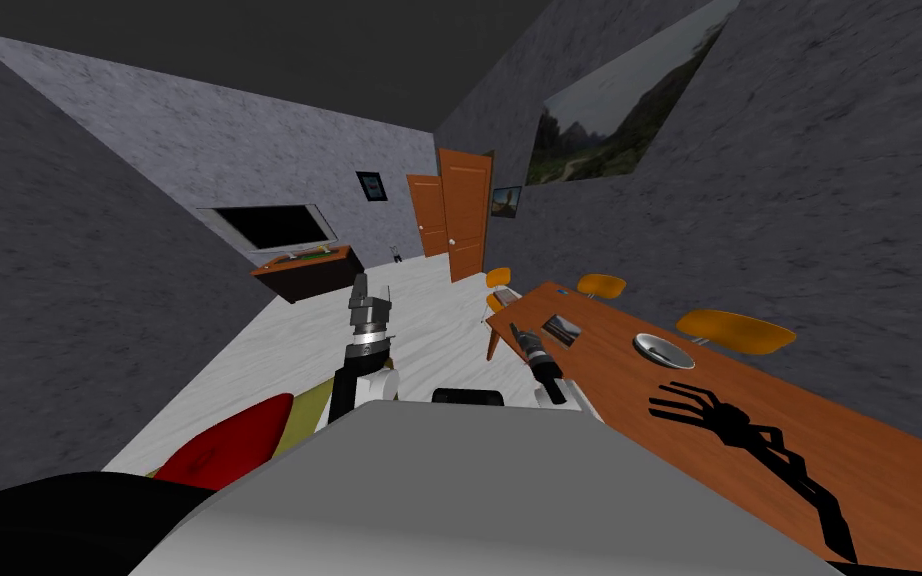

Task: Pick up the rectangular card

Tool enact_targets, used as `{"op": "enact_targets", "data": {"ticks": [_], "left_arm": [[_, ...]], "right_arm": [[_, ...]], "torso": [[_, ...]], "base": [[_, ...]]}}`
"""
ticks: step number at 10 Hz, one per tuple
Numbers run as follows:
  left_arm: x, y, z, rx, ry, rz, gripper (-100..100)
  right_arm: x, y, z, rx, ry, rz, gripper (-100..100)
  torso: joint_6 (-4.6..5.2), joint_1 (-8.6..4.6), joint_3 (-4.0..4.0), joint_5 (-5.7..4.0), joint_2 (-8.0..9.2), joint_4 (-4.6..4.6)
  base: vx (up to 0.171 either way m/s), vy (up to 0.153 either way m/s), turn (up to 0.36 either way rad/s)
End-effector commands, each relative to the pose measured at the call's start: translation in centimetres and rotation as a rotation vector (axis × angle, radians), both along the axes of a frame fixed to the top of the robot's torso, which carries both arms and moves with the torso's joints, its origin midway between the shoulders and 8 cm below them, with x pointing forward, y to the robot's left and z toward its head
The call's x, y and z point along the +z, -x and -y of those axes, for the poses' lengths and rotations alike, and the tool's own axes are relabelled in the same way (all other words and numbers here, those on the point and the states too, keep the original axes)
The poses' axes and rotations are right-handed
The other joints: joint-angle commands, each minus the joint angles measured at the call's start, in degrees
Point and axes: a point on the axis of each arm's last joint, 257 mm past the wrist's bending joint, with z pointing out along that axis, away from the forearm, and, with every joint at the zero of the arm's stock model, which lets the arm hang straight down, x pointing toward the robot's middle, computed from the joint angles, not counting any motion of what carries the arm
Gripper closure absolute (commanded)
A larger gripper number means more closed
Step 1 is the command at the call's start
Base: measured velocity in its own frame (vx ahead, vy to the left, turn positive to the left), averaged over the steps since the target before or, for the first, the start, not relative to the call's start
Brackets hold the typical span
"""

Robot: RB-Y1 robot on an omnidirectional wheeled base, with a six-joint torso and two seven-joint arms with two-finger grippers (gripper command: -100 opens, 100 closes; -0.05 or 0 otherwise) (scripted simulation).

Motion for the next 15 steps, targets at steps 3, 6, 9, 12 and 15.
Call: {"op": "enact_targets", "data": {"ticks": [3,6,9,12,15], "left_arm": [[0.0,0.0,0.0,0.000,0.000,0.000,0],[0.0,0.0,0.0,0.000,0.000,0.000,0],[0.0,0.0,0.0,0.000,0.000,0.000,0],[0.0,0.0,0.0,0.000,0.000,0.000,0],[0.0,0.0,0.0,0.000,0.000,0.000,0]], "right_arm": [[-3.4,0.1,0.4,0.001,0.155,-0.086,-100],[-7.6,0.8,1.0,0.006,0.315,-0.193,-100],[-9.5,1.3,1.2,0.018,0.419,-0.244,-100],[-12.8,2.3,1.7,0.035,0.570,-0.338,-100],[-15.6,3.4,1.7,0.069,0.711,-0.417,-100]], "torso": [[0.01,-0.01,0.00,-0.01,0.00,0.00],[0.03,-0.05,-0.01,-0.01,-0.02,0.00],[0.02,-0.08,0.00,-0.02,-0.01,0.00],[0.04,-0.13,0.00,-0.02,-0.01,0.00],[0.04,-0.15,-0.01,-0.03,-0.02,-0.01]], "base": [[-0.025,-0.006,0.084],[-0.026,-0.016,0.113],[-0.023,-0.023,0.079],[-0.023,-0.037,0.098],[-0.025,-0.051,0.105]]}}
